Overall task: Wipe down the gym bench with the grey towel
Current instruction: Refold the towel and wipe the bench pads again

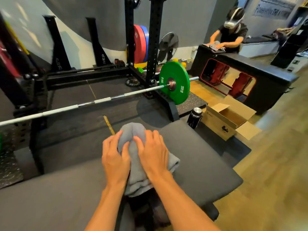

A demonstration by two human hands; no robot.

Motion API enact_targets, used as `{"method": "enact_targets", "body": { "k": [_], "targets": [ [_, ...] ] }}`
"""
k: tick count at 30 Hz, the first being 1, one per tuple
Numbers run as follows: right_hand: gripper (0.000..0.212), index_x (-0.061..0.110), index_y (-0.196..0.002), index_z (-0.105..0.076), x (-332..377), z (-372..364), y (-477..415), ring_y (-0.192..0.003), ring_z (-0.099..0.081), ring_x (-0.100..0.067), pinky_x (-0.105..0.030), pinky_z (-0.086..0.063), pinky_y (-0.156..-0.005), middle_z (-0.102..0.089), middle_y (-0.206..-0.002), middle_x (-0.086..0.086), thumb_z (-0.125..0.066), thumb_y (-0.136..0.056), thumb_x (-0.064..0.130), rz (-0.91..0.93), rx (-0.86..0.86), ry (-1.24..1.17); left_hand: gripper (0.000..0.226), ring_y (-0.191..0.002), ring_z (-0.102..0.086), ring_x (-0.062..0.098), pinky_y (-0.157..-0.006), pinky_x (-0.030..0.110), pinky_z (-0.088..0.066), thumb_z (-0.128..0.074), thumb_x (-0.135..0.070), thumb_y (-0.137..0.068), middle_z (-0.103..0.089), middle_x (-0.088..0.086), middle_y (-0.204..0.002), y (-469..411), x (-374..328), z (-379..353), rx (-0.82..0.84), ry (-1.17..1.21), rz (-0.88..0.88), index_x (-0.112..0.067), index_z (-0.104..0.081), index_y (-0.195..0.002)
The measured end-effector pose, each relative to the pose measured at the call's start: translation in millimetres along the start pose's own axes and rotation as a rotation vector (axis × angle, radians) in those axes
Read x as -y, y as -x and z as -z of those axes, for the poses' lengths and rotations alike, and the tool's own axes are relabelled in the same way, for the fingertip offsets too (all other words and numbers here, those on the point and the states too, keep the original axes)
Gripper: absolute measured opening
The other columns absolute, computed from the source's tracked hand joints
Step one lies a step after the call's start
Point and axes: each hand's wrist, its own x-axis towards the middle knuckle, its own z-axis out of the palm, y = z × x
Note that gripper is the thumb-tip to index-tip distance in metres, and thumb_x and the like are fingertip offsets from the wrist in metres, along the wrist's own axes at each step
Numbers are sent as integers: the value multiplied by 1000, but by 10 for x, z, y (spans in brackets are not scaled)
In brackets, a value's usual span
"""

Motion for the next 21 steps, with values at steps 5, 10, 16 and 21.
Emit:
{"method": "enact_targets", "body": {
  "k": [5,10,16,21],
  "targets": [
    [43,24,-118,-58,-629,364,-478,-107,-50,-28,-43,-36,-83,-57,-114,-4,-44,-92,56,-21,-75,228,46,-123,-43,23,-103,36,-34,-59,-10,-86,-44,6,-136,-67,-284,-616,169,-118,146,-20,-54,-131],
    [56,37,-147,-31,-1070,-212,-526,-145,-13,-23,-56,-15,-110,-25,-158,1,-28,-96,59,-38,352,295,53,-149,0,26,-118,49,-5,-32,-38,-100,-5,4,-163,61,137,-1092,513,-574,210,-27,-23,-150],
    [45,37,-132,-51,-1158,-533,-675,-127,-36,-26,-52,-25,-94,-50,-137,3,-36,-94,55,11,148,386,49,-147,-13,23,-119,40,-3,-25,-40,-101,-24,1,-158,67,422,-1227,428,-607,119,-30,-28,-149],
    [30,29,-114,-65,-1124,-575,-681,-107,-51,-28,-45,-32,-80,-61,-116,0,-55,-90,45,31,-17,385,47,-145,-18,27,-119,40,-7,-29,-33,-102,-29,5,-156,5,447,-1274,437,-571,121,-25,-30,-148]
  ]
}}
